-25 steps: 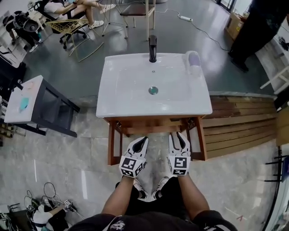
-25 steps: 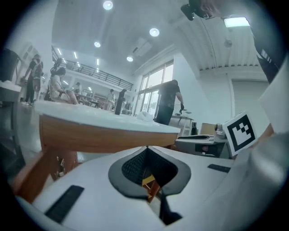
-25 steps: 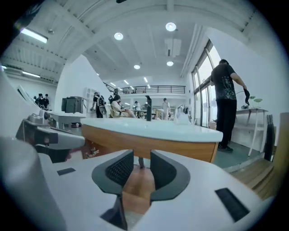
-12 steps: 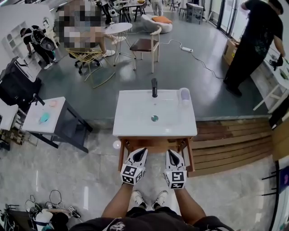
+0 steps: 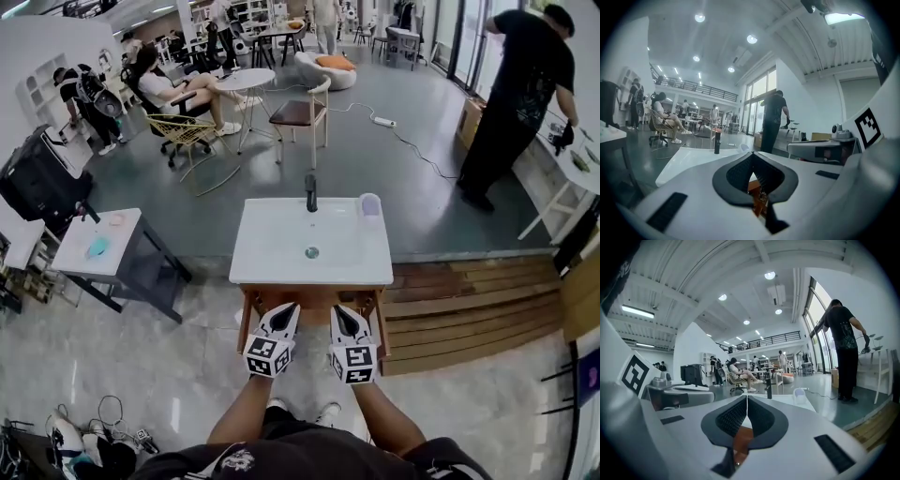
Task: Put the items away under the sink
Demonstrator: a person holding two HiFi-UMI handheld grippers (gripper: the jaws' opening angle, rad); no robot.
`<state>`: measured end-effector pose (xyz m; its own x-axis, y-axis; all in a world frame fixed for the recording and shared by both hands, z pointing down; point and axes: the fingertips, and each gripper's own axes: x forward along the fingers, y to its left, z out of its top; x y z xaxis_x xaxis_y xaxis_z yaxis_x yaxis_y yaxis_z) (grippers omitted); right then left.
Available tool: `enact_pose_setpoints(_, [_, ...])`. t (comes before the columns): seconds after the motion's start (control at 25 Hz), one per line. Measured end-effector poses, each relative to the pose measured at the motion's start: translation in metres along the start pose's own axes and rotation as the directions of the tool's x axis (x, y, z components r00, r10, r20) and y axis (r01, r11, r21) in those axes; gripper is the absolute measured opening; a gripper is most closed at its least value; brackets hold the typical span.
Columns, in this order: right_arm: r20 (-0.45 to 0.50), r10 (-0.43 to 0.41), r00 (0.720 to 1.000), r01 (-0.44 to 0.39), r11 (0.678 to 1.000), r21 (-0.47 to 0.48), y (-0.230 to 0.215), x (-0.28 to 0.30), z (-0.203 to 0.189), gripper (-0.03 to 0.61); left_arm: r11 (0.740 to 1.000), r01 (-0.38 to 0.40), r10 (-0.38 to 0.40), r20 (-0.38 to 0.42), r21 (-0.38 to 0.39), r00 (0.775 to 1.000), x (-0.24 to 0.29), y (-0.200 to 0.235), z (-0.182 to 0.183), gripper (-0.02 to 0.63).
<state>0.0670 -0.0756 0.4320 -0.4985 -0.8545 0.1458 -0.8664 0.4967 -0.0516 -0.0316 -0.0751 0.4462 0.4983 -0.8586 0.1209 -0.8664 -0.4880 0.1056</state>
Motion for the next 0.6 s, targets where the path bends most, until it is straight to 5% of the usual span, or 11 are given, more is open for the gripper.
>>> enact_pose_setpoints(0.6, [-0.025, -0.07, 0.997, 0.07, 0.997, -0.029, -0.051, 0.068, 0.011, 0.025, 0.999, 0.034, -0.035, 0.051, 0.02, 0.998, 0.071, 0.04, 0.039, 0.008])
